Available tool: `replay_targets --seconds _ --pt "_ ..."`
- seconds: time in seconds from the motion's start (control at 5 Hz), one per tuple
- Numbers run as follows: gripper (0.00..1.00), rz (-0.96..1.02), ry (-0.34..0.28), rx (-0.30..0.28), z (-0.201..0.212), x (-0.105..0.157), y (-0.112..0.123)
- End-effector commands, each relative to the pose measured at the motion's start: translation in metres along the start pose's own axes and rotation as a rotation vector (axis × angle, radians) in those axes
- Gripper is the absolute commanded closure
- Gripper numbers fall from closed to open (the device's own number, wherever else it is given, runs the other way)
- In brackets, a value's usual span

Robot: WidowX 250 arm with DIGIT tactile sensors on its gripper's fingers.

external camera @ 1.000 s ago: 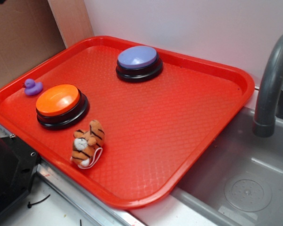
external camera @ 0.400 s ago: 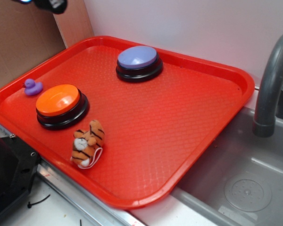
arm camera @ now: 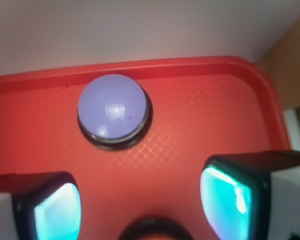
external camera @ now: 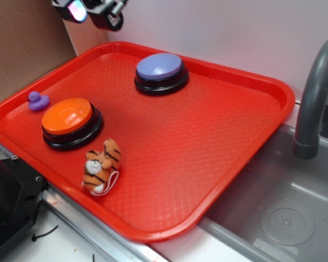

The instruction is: Push the purple button.

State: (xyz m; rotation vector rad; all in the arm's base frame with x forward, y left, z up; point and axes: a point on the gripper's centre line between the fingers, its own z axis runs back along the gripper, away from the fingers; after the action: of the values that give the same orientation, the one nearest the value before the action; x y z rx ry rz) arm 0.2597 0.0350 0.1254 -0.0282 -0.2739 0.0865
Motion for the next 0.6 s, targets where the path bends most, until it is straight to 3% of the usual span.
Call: replay_targets --seconds 0.0,0.4 --pt "0.0 -0.172 -0.091 0.008 -0.027 0.042 -0.018" --pt "0.0 -0.217 -0.031 0.029 -0.067 0.047 -0.024"
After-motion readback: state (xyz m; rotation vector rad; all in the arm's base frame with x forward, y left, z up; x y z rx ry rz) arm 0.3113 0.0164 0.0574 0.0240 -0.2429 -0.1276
